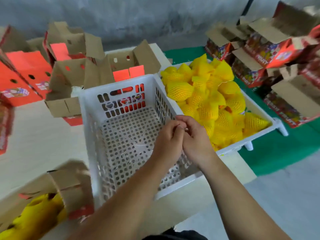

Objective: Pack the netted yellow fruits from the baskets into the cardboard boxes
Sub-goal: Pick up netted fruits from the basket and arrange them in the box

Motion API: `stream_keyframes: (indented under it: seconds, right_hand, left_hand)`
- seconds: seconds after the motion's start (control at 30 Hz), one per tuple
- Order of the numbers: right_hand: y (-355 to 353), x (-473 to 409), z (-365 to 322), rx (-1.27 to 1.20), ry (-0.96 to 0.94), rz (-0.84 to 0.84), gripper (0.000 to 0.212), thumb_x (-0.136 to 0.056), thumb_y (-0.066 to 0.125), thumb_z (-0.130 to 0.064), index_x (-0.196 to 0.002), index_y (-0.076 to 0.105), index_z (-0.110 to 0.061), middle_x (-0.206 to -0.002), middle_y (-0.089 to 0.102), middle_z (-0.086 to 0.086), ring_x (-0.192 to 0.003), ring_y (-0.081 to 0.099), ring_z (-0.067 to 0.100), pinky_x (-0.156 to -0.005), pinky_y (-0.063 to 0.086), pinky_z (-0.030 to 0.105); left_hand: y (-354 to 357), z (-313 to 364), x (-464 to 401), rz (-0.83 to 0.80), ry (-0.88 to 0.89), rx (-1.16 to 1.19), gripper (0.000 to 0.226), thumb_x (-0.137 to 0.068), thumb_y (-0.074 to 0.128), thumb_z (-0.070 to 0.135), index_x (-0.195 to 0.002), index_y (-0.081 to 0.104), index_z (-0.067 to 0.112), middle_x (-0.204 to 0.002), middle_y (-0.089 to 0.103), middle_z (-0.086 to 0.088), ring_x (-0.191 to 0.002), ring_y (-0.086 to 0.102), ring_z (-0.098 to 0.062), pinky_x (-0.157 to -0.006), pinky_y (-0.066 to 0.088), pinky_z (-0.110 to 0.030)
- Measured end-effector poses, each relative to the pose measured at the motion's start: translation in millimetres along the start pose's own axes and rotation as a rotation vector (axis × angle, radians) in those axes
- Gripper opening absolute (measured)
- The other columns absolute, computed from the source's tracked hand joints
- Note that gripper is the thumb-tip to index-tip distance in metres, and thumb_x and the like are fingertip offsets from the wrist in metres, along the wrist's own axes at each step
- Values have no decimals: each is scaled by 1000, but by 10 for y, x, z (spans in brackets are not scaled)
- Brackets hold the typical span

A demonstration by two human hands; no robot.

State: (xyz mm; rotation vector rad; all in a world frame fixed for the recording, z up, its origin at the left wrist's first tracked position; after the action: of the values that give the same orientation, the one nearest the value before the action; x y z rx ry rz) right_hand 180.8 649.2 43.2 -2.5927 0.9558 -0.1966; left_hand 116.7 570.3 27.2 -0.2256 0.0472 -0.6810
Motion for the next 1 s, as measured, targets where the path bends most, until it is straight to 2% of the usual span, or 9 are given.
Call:
stream_keyframes:
  seconds: [0.1, 0.23, 0.33, 0.4, 0.5, 0.6, 0.77, 0.87, 1.0]
  right_hand:
    - [-380, -262, 306, 106, -11, 21, 38, -99, 56, -9, -135, 60, -18, -119, 70, 0, -107, 67, 13, -89, 55, 34]
    - [-751, -718, 611, 451, -55, 151, 55, -90, 70, -15, -142, 53, -8, -133, 56, 15, -127, 49, 35, -105, 38, 45]
    - [-859, -999, 742, 705, 192, 73, 79, -89, 71, -45, -154, 35, -21, -149, 38, 12, -136, 36, 39, -111, 29, 44]
    - [-875, -1052, 815, 691, 221, 102, 78, -83, 75, -47, -148, 39, -25, -143, 36, 12, -131, 36, 41, -110, 31, 44]
    - [-894, -1036, 870, 651, 155, 168, 68, -80, 76, -43, -138, 46, -25, -134, 41, 13, -123, 41, 40, -105, 33, 44]
    - [-875, -1013, 931, 568, 171, 226, 62, -81, 71, -44, -132, 46, -23, -128, 51, 11, -120, 44, 40, -100, 35, 47]
    - [-868, -1088, 962, 580, 224, 157, 87, -84, 65, -50, -153, 15, -31, -137, 54, 8, -128, 34, 34, -100, 27, 52]
    - [-909, -1114, 923, 438, 252, 227, 88, -79, 74, -42, -147, 18, -40, -118, 54, 10, -125, 37, 34, -98, 26, 50]
    - [-1020, -951, 977, 63, 110, 360, 89, -70, 74, -55, -140, 23, -37, -108, 55, 2, -108, 58, 28, -94, 47, 48]
  left_hand:
    - [396, 66, -230, -23, -23, 40, 18, -105, 51, 22, -105, 69, 20, -92, 70, 6, -80, 65, 1, -63, 46, -14]
    - [711, 151, -493, -69, -20, -136, 29, -92, 52, 25, -118, 65, 26, -111, 69, 7, -103, 65, -12, -88, 54, -35]
    - [875, 103, -581, -147, 50, -663, 44, -89, 63, 32, -132, 55, 25, -128, 62, 2, -122, 55, -24, -102, 43, -41]
    - [992, 22, -519, -178, 116, -1004, 67, -84, 65, 52, -140, 44, 24, -132, 54, 0, -126, 47, -27, -104, 34, -42]
    - [1173, -86, -428, -125, 171, -1217, 96, -79, 63, 72, -150, 30, 17, -127, 46, -2, -117, 44, -26, -103, 31, -41]
    - [1255, -106, -439, -10, 190, -1256, 93, -79, 70, 65, -147, 29, 17, -123, 46, -4, -112, 45, -27, -102, 33, -42]
    - [1297, -69, -429, 34, 198, -1230, 93, -76, 79, 57, -147, 33, 19, -126, 50, -5, -108, 54, -27, -100, 37, -45]
    - [1291, -53, -406, 33, 269, -1194, 106, -70, 85, 49, -153, 23, 28, -124, 47, -2, -94, 56, -21, -86, 37, -43]
    - [1205, -54, -395, 59, 388, -870, 120, -64, 90, 39, -158, 17, 30, -133, 38, -6, -116, 47, -23, -91, 46, -43]
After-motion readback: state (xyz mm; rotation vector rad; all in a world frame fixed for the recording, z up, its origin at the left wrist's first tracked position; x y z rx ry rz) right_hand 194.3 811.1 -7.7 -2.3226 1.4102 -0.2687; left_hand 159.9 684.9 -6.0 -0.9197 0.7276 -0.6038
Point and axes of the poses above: each hand's wrist, its own x-axis away from the middle knuckle, its own y-axis out of the palm, z = x × y, the point moved 1 cm from there along -x, towards the middle knuckle
